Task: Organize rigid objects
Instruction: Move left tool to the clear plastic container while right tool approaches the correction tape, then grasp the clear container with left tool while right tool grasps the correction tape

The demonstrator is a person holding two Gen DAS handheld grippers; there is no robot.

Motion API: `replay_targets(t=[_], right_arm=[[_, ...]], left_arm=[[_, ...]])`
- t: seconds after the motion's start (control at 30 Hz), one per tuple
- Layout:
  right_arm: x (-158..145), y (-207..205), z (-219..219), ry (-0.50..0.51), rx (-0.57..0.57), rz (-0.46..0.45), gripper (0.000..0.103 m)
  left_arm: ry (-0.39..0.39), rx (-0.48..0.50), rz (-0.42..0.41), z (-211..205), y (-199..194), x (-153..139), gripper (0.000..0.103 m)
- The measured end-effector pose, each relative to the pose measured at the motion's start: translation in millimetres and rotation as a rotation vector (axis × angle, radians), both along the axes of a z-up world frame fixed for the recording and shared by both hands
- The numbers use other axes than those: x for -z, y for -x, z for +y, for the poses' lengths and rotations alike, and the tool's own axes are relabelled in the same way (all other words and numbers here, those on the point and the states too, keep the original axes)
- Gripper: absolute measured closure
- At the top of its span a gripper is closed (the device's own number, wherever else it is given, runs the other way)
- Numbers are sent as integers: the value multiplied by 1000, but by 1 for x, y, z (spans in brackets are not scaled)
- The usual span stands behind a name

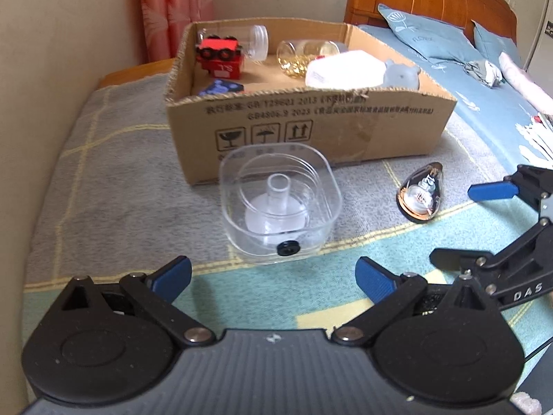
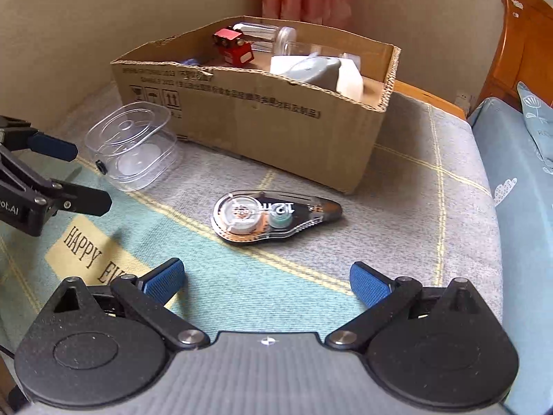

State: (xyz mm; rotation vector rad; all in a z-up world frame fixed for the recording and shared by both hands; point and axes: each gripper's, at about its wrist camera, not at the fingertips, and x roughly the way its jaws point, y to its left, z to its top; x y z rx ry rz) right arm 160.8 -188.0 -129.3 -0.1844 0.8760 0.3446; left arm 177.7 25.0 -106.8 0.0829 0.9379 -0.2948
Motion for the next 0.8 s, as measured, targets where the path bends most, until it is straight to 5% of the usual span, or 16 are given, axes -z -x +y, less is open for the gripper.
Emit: replay_targets(t=[0.8], right_arm=[[6,-40,0,-30,-139,-67,0]], left_arm=[[-41,-27,-27,-27,-36,6,7]])
